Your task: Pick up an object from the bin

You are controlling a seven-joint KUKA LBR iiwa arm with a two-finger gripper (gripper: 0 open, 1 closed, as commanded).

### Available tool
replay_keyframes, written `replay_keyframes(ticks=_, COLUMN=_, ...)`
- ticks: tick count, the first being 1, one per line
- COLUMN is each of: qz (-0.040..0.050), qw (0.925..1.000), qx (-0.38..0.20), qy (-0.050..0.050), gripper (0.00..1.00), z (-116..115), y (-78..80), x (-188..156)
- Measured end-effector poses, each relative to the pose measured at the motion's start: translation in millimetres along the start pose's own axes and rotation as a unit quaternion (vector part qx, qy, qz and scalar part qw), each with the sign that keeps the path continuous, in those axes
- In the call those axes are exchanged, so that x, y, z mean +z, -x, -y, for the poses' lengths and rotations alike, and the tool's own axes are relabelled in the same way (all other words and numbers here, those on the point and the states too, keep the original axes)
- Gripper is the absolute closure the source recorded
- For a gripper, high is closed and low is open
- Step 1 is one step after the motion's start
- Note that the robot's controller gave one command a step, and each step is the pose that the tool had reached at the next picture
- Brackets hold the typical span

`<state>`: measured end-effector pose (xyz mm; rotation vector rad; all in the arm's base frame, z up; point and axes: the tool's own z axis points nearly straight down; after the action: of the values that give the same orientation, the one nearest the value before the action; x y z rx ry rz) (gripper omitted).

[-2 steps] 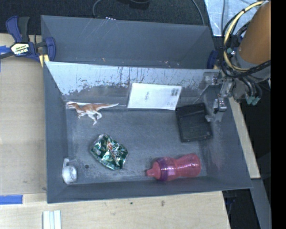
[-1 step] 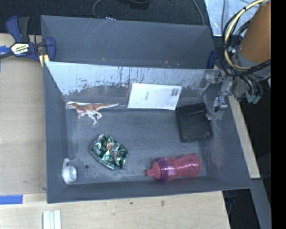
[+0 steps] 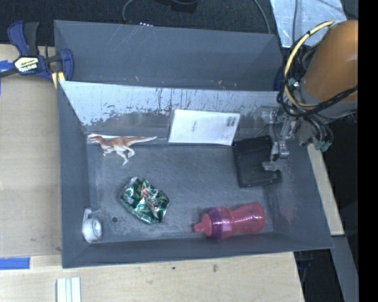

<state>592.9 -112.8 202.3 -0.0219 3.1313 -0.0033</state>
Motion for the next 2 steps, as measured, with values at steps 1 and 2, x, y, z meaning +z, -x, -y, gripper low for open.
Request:
replay_keyframes(ticks=1, qz=-0.0043, qw=0.9989, qx=0.046, qy=0.001, gripper=0.00, z=-17, y=-10.5, x=38)
replay_keyframes(ticks=2, qz=-0.0006, qw=0.9960, qx=0.090, qy=0.001, gripper=0.00, z=-20, y=-8.0, x=56)
